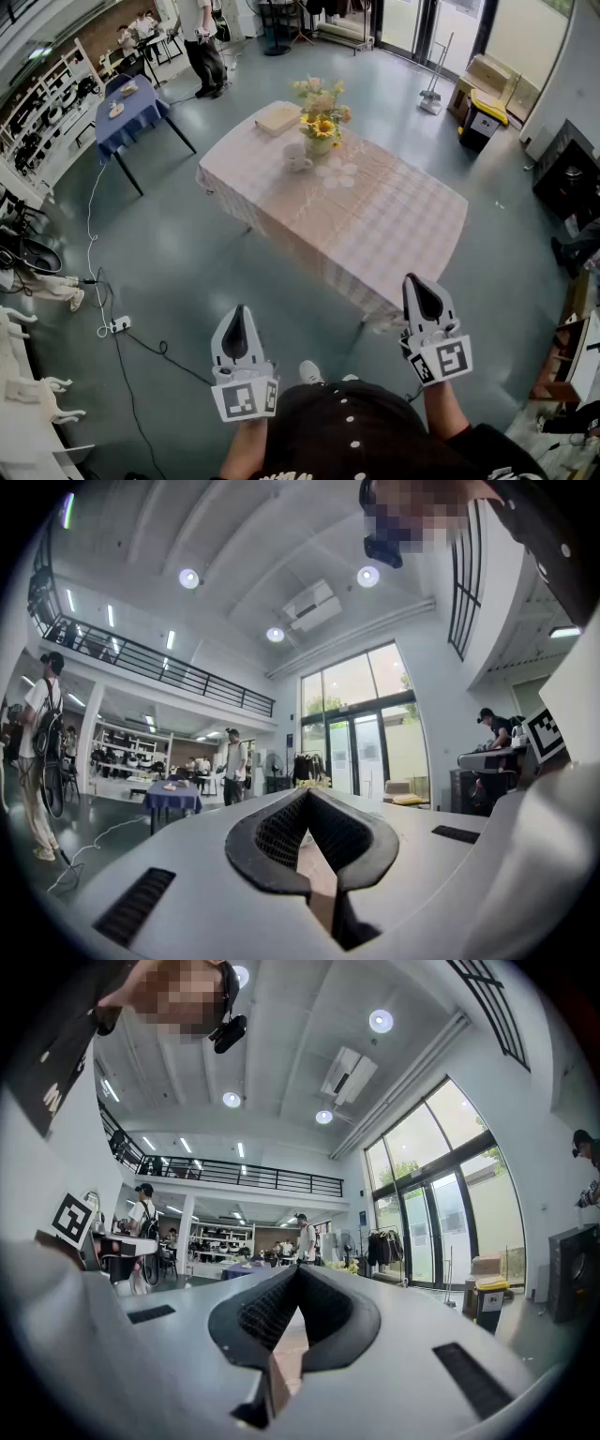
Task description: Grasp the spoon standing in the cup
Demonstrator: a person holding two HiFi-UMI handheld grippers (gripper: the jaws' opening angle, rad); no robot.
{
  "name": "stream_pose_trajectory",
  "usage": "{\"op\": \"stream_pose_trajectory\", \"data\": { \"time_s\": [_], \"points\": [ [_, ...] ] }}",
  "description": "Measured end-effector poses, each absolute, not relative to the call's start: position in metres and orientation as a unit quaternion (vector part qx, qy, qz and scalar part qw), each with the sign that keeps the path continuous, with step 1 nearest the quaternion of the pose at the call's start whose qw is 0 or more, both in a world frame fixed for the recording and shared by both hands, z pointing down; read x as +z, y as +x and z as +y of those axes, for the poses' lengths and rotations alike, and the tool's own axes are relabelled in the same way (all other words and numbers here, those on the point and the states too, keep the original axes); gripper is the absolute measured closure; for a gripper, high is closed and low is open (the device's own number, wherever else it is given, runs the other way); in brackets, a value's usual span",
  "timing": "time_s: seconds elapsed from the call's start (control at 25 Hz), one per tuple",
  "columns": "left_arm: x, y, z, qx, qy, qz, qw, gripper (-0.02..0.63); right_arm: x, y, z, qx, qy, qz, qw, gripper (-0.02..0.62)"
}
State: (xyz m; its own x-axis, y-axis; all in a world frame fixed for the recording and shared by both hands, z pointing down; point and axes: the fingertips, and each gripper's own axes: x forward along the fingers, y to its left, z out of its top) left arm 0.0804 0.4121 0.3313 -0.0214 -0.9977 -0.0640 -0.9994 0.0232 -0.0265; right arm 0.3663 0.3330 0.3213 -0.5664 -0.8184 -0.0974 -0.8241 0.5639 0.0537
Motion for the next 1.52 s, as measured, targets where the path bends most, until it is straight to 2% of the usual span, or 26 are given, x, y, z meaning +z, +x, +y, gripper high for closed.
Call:
{"op": "stream_pose_trajectory", "data": {
  "time_s": [0.24, 0.48, 0.76, 1.28, 1.52],
  "points": [
    [0.332, 0.078, 0.41, 0.011, -0.698, 0.716, 0.029, 0.589, 0.32, 0.363, 0.331, 0.048, -0.464, 0.884, 0.033, 0.6],
    [0.331, 0.076, 0.41, 0.011, -0.697, 0.717, 0.028, 0.589, 0.312, 0.362, 0.334, 0.045, -0.459, 0.885, 0.064, 0.599],
    [0.332, 0.08, 0.409, 0.012, -0.698, 0.715, 0.029, 0.589, 0.319, 0.361, 0.333, 0.041, -0.457, 0.887, 0.054, 0.592],
    [0.331, 0.074, 0.407, 0.015, -0.699, 0.714, 0.028, 0.589, 0.319, 0.348, 0.331, 0.026, -0.439, 0.897, 0.051, 0.407],
    [0.335, 0.07, 0.403, 0.018, -0.7, 0.714, 0.018, 0.589, 0.317, 0.345, 0.328, 0.023, -0.438, 0.896, 0.061, 0.36]
  ]
}}
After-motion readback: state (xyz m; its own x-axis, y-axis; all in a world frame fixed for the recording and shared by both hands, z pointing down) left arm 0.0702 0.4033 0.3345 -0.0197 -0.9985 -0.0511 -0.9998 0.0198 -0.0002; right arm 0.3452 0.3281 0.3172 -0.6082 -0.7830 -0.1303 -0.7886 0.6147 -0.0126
